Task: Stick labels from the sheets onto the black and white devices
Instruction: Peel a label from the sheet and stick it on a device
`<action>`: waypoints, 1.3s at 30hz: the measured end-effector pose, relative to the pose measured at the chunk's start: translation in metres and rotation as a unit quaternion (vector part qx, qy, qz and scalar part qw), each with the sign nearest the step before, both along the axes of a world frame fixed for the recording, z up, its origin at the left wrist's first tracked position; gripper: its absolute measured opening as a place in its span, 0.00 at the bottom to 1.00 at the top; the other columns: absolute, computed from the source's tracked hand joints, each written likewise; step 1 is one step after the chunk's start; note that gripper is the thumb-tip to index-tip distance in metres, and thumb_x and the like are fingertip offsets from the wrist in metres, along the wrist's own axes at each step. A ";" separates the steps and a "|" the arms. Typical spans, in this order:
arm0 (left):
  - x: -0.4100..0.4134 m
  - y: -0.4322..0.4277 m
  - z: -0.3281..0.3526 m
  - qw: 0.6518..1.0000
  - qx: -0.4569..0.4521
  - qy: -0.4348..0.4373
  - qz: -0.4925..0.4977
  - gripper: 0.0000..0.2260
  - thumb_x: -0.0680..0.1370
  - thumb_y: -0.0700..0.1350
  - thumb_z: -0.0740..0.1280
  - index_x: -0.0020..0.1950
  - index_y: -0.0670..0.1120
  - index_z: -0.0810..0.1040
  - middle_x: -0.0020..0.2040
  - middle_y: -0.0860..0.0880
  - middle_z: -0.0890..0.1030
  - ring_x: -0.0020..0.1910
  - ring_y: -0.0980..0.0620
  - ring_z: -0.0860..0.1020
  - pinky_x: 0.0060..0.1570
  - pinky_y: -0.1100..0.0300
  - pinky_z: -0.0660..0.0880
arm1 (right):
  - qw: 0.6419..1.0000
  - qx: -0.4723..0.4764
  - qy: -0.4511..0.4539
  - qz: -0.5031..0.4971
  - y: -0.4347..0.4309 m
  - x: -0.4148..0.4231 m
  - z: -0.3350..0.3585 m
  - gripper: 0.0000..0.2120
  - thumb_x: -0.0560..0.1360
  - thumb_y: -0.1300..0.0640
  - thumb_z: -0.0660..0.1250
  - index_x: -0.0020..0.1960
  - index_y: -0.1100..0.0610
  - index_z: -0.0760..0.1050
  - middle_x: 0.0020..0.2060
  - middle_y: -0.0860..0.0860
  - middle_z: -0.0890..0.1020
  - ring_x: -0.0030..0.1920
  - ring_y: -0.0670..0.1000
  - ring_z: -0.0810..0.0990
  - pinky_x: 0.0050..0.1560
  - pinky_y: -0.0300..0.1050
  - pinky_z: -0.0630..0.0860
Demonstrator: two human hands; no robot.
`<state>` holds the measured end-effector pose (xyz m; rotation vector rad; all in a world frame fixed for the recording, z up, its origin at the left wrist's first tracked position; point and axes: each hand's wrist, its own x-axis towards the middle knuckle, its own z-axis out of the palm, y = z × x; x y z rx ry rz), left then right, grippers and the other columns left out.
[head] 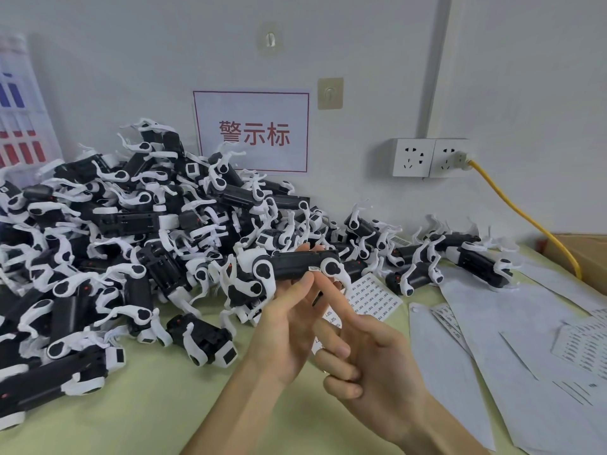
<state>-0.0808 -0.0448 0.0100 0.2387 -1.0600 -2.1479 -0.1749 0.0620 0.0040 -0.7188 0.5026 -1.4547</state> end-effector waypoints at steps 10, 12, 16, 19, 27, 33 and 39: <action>-0.001 -0.001 -0.002 0.999 -0.030 -0.018 0.032 0.08 0.75 0.51 0.70 0.48 0.47 0.82 0.44 0.48 0.81 0.48 0.52 0.83 0.47 0.63 0.80 | 1.000 -0.006 -0.008 0.014 -0.001 -0.001 -0.003 0.25 0.78 0.51 0.62 0.74 0.42 0.72 0.33 0.48 0.64 0.28 0.46 0.55 0.26 0.37 0.54; -0.001 -0.001 -0.003 0.999 -0.032 -0.016 0.035 0.09 0.75 0.50 0.69 0.50 0.46 0.80 0.45 0.48 0.81 0.48 0.52 0.82 0.47 0.63 0.80 | 1.000 -0.003 -0.015 0.017 -0.001 -0.001 -0.002 0.26 0.76 0.51 0.65 0.74 0.43 0.73 0.33 0.48 0.64 0.28 0.45 0.55 0.25 0.37 0.54; -0.002 -0.002 -0.003 0.998 -0.038 -0.014 0.047 0.13 0.75 0.51 0.70 0.57 0.47 0.77 0.46 0.49 0.82 0.48 0.52 0.82 0.48 0.61 0.79 | 1.000 0.001 -0.019 0.017 -0.001 -0.001 -0.001 0.27 0.74 0.51 0.67 0.73 0.44 0.74 0.32 0.48 0.64 0.28 0.45 0.56 0.25 0.36 0.54; -0.002 -0.001 -0.003 0.997 -0.033 -0.018 0.065 0.12 0.74 0.51 0.70 0.54 0.47 0.79 0.46 0.49 0.81 0.47 0.53 0.81 0.47 0.62 0.79 | 1.000 0.004 -0.018 0.020 -0.001 0.000 -0.001 0.27 0.75 0.51 0.66 0.74 0.45 0.74 0.33 0.48 0.64 0.27 0.45 0.55 0.25 0.36 0.54; -0.003 0.001 -0.002 0.995 -0.027 -0.027 0.088 0.03 0.73 0.49 0.72 0.39 0.53 0.84 0.39 0.53 0.80 0.43 0.57 0.81 0.50 0.58 0.74 | 0.999 0.007 -0.026 0.028 -0.001 0.001 -0.002 0.28 0.74 0.51 0.69 0.73 0.47 0.74 0.33 0.49 0.63 0.28 0.45 0.56 0.25 0.36 0.55; -0.005 0.000 -0.006 0.992 -0.010 -0.053 0.114 0.13 0.70 0.52 0.70 0.48 0.45 0.76 0.40 0.50 0.78 0.45 0.55 0.80 0.51 0.58 0.74 | 0.999 0.002 -0.043 0.024 -0.002 0.003 -0.003 0.28 0.74 0.51 0.68 0.74 0.50 0.74 0.33 0.50 0.65 0.28 0.46 0.56 0.25 0.36 0.57; -0.005 0.000 -0.007 0.992 -0.022 -0.053 0.109 0.14 0.72 0.51 0.69 0.52 0.45 0.78 0.40 0.51 0.80 0.47 0.53 0.80 0.53 0.56 0.73 | 0.999 0.006 -0.046 0.018 -0.002 0.003 -0.004 0.27 0.74 0.50 0.68 0.73 0.49 0.74 0.33 0.49 0.66 0.28 0.46 0.56 0.25 0.36 0.56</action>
